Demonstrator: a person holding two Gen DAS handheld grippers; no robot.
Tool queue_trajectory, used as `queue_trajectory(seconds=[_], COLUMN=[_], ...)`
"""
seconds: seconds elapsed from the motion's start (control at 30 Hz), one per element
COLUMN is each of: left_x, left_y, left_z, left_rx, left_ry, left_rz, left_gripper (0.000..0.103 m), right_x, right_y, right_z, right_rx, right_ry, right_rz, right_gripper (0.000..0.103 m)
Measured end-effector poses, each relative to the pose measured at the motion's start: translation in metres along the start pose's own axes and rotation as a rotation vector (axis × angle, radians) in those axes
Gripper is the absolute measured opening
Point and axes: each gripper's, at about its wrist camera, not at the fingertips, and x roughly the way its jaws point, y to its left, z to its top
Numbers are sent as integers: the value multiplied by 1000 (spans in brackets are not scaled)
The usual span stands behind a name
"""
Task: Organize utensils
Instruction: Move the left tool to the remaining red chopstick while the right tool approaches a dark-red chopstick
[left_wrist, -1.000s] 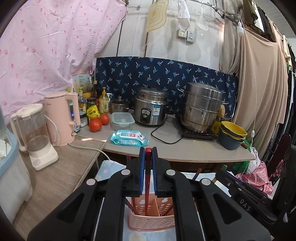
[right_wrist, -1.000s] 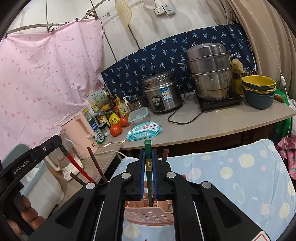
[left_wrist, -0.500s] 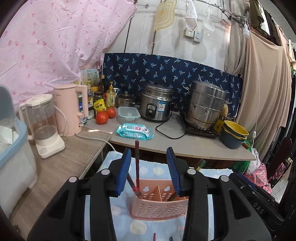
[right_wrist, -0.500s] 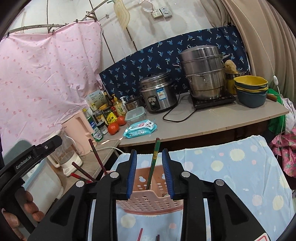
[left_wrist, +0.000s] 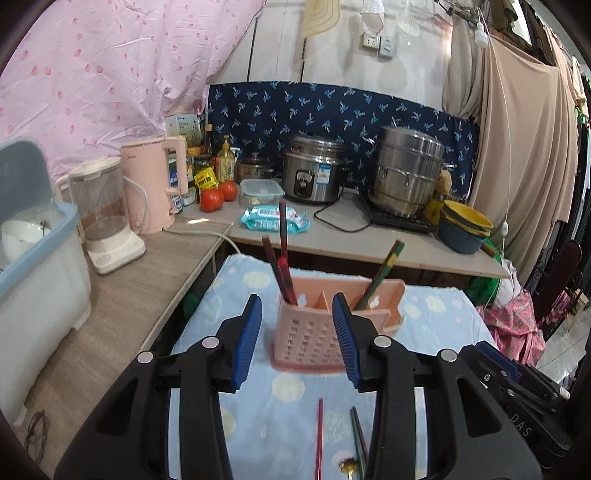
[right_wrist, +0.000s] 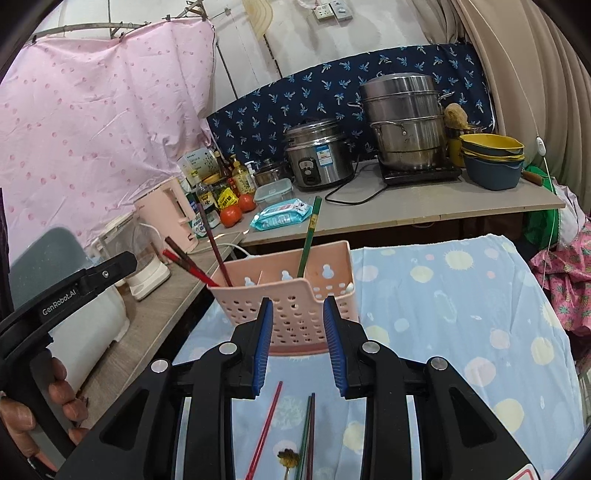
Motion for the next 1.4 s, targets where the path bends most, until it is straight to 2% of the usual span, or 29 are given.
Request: queue_trajectory(seconds=[0.47,0.93,1.4], left_x=[-13,-18,-20], left_y=[2,-7,4], left_z=[-66,-121,-186], left_rx=[-10,3,-17], left_ry=[127,231,367], left_rz=[14,8,26], left_gripper=[38,38,38], right_x=[-20,-32,-38], right_y=[-1,-7,-8], right_z=[-76,-130,-186], right_rx=[14,6,-4], right_ry=[125,222,337], right_rz=[-1,-14,-21], right_gripper=[29,29,29])
